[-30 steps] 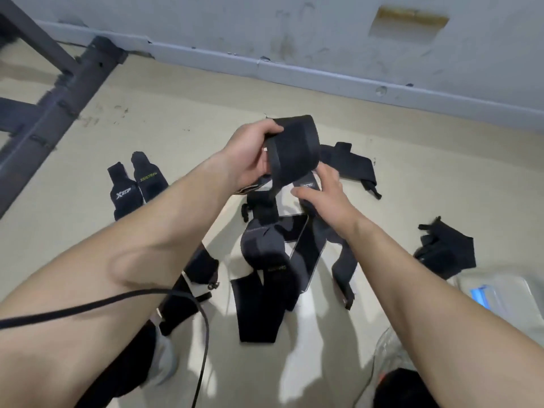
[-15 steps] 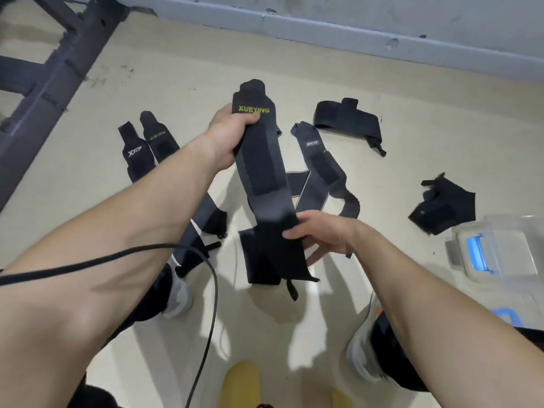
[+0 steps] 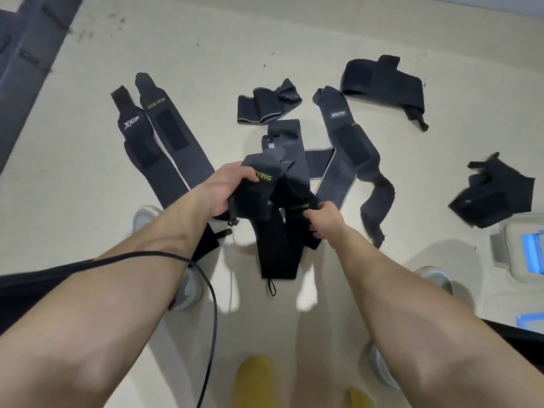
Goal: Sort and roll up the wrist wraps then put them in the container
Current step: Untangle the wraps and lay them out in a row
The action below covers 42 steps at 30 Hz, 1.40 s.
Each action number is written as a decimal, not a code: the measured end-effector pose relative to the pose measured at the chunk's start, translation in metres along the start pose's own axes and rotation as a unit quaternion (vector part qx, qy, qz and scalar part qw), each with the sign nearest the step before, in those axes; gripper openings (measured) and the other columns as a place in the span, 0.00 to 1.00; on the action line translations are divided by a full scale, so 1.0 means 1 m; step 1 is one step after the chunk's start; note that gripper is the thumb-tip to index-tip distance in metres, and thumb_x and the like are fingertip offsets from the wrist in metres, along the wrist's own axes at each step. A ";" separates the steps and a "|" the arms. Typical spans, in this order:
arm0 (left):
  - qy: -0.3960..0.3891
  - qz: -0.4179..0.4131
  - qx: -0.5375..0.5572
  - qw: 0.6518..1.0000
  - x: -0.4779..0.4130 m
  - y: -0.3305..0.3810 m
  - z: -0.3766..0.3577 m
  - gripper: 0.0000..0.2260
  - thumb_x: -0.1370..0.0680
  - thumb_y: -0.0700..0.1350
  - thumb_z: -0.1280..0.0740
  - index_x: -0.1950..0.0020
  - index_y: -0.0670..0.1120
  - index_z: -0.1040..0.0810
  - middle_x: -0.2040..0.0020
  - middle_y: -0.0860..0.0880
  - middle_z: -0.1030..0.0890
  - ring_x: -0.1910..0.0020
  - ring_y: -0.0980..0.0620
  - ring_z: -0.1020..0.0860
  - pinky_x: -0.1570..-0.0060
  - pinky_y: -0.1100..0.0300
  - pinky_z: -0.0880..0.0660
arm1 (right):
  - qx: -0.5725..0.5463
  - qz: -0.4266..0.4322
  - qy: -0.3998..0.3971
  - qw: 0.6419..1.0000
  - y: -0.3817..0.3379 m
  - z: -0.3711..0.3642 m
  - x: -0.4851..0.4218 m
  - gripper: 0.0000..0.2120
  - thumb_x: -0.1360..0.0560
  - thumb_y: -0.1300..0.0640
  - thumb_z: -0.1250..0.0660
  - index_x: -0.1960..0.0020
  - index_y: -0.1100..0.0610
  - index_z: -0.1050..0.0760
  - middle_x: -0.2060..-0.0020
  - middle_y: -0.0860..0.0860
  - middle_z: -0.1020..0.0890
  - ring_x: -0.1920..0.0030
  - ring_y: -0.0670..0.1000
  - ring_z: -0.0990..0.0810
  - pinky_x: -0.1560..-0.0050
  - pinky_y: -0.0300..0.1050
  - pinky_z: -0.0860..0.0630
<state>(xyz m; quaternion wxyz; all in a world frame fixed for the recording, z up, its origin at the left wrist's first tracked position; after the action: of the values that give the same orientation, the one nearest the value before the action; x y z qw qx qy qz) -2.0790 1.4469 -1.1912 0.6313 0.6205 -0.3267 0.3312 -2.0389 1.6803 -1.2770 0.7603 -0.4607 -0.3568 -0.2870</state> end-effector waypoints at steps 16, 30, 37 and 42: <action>-0.028 -0.106 0.023 0.994 0.043 0.059 -0.012 0.14 0.20 0.44 0.30 0.37 0.40 0.19 0.42 0.42 0.14 0.42 0.42 0.16 0.42 0.51 0.20 | 0.016 0.001 -0.033 0.999 -0.027 0.020 0.049 0.06 0.26 0.65 0.41 0.59 0.57 0.29 0.66 0.55 0.27 0.66 0.54 0.29 0.62 0.44 0.32; 0.017 -0.032 -0.003 0.999 0.010 0.020 0.003 0.07 0.25 0.46 0.27 0.49 0.45 0.18 0.53 0.43 0.15 0.53 0.43 0.17 0.41 0.45 0.22 | -0.038 -0.080 0.037 0.995 0.019 -0.023 -0.008 0.20 0.27 0.49 0.26 0.47 0.65 0.24 0.61 0.56 0.22 0.63 0.58 0.24 0.61 0.48 0.26; -0.001 -0.049 0.017 0.999 0.015 0.028 -0.001 0.10 0.30 0.48 0.26 0.53 0.46 0.18 0.56 0.45 0.15 0.53 0.42 0.17 0.42 0.45 0.22 | -0.009 -0.083 0.009 0.996 0.014 -0.018 -0.005 0.17 0.27 0.51 0.25 0.46 0.63 0.21 0.55 0.59 0.18 0.56 0.58 0.22 0.61 0.48 0.27; 0.000 -0.051 0.029 0.998 0.020 0.027 -0.001 0.03 0.24 0.45 0.28 0.56 0.46 0.19 0.56 0.44 0.16 0.54 0.43 0.18 0.43 0.45 0.22 | -0.082 -0.064 -0.034 0.994 0.005 -0.030 0.007 0.08 0.22 0.58 0.27 0.55 0.61 0.23 0.64 0.54 0.22 0.68 0.52 0.24 0.68 0.43 0.26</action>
<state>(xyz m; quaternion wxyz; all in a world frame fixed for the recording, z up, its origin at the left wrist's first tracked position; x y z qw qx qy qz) -2.0901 1.4489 -1.1591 0.6289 0.6544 -0.2847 0.3085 -2.0228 1.6548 -1.2834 0.6874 -0.5073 -0.3864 -0.3477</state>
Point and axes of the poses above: each hand's wrist, its own x-axis away from the middle knuckle, its own z-axis out of the back of the hand, y = z × x, the point moved 8 cm from there along -x, towards the middle knuckle
